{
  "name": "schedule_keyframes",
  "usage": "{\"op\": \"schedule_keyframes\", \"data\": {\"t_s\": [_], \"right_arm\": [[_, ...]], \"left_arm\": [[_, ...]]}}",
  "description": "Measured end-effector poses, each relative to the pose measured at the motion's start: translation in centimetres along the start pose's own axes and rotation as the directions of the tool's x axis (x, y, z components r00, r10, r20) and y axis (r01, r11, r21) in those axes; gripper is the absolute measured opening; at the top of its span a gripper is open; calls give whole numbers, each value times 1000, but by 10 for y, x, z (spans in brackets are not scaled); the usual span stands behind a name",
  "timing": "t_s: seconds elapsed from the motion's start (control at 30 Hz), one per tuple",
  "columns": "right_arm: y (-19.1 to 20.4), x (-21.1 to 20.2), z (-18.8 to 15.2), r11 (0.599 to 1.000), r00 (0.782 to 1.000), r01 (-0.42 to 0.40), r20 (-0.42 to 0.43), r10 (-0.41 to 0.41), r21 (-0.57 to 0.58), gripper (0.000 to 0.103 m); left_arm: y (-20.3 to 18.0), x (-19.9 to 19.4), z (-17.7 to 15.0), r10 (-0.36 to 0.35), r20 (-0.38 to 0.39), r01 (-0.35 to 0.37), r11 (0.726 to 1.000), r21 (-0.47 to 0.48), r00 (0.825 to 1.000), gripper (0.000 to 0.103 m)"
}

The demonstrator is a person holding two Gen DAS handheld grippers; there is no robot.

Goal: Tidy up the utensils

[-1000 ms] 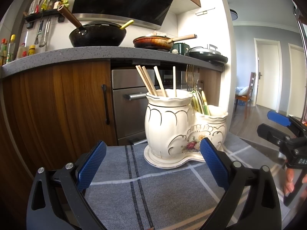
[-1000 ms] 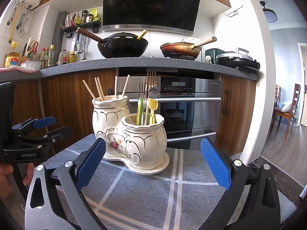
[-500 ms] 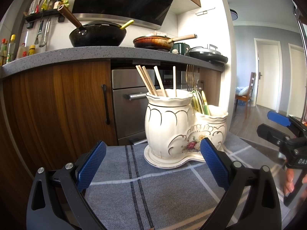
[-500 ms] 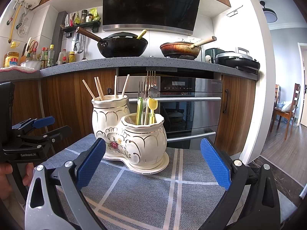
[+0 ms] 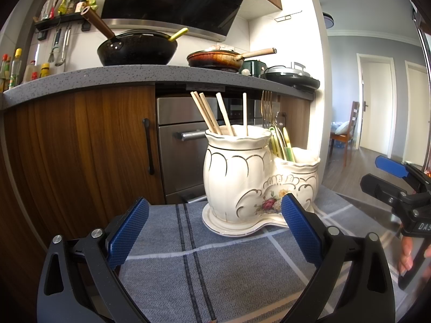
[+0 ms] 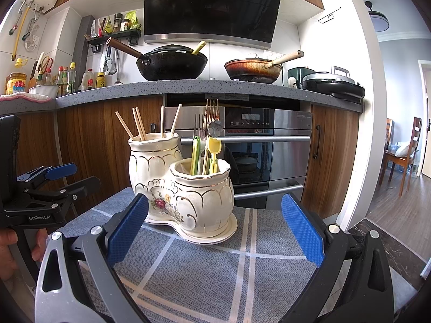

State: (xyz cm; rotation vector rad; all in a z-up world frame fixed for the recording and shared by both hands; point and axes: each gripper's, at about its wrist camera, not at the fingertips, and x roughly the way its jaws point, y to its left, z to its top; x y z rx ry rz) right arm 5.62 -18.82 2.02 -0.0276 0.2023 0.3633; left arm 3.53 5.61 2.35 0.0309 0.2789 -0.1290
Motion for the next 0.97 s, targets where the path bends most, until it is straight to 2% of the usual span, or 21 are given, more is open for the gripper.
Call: {"op": "schedule_keyframes", "data": {"t_s": [0.7,0.97], "right_arm": [[-3,5,-5,1000,1000,4,-18,-4,9,98],[-2,5,-5,1000,1000,5,-18,-5,6,98]], "left_arm": [[1,1,-1,6,-7,-6,1000,-3,1000,98],[2,1,-1,34,-10,-34,999,-12,999,98]]}}
